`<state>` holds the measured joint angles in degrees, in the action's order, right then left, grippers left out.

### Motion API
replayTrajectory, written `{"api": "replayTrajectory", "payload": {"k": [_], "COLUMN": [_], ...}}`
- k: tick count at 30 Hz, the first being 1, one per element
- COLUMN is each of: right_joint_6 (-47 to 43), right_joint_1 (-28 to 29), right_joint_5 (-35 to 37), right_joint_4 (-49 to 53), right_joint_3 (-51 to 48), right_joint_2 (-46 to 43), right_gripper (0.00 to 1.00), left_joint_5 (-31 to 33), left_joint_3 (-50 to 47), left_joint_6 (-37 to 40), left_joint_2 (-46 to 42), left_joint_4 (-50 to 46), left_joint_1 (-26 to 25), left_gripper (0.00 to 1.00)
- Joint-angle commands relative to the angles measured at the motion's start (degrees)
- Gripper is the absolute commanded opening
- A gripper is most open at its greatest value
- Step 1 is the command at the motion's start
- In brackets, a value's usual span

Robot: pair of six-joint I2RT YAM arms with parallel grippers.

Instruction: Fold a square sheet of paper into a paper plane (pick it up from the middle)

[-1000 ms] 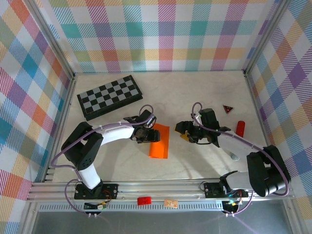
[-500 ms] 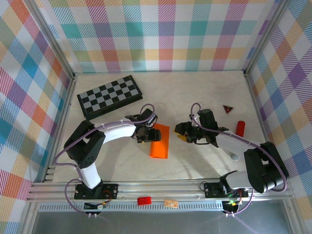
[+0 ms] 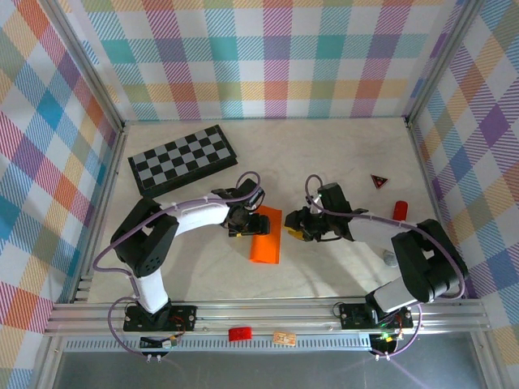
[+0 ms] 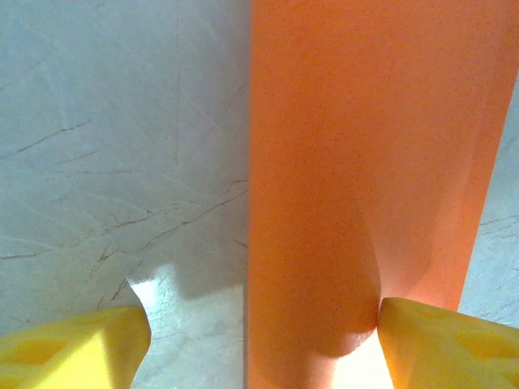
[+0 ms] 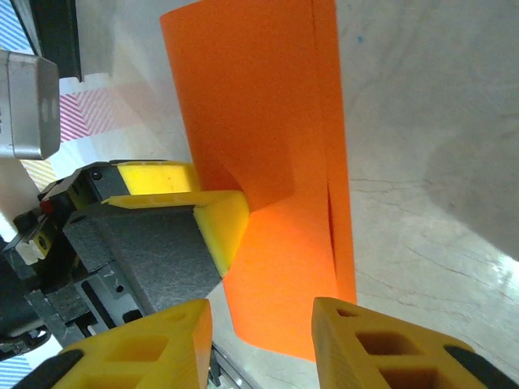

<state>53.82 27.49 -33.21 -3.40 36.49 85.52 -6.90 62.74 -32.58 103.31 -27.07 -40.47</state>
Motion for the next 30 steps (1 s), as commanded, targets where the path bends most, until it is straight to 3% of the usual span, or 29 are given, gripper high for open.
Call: {"api": "replayTrajectory", "payload": {"k": [1,9,17,30], "right_joint_6": [0.71,1.02,1.80,3.75], "right_joint_1": [0.77,1.51,2.91,4.07], "right_joint_5": [1.36,1.36,1.79,2.63], "right_joint_4": [0.73,1.03,1.21,0.20], "right_joint_3": [1.72,3.50,4.80,7.90], "right_joint_2": [1.00,4.00,6.70,12.57], "right_gripper": [0.38,0.21,0.11,0.07], "left_joint_5": [1.76,2.68,1.39,1.18], "left_joint_3": [-1.12,-1.10,-0.74,-0.51], "left_joint_6": [-0.77,-0.31,2.51,2.69], "left_joint_2": [4.69,5.40,6.37,7.36], "left_joint_4": [2.58,2.56,3.24,3.74], "left_joint_1": [-0.13,-0.29,-0.31,-0.31], "left_gripper": [0.78,0.80,0.80,0.81]}}
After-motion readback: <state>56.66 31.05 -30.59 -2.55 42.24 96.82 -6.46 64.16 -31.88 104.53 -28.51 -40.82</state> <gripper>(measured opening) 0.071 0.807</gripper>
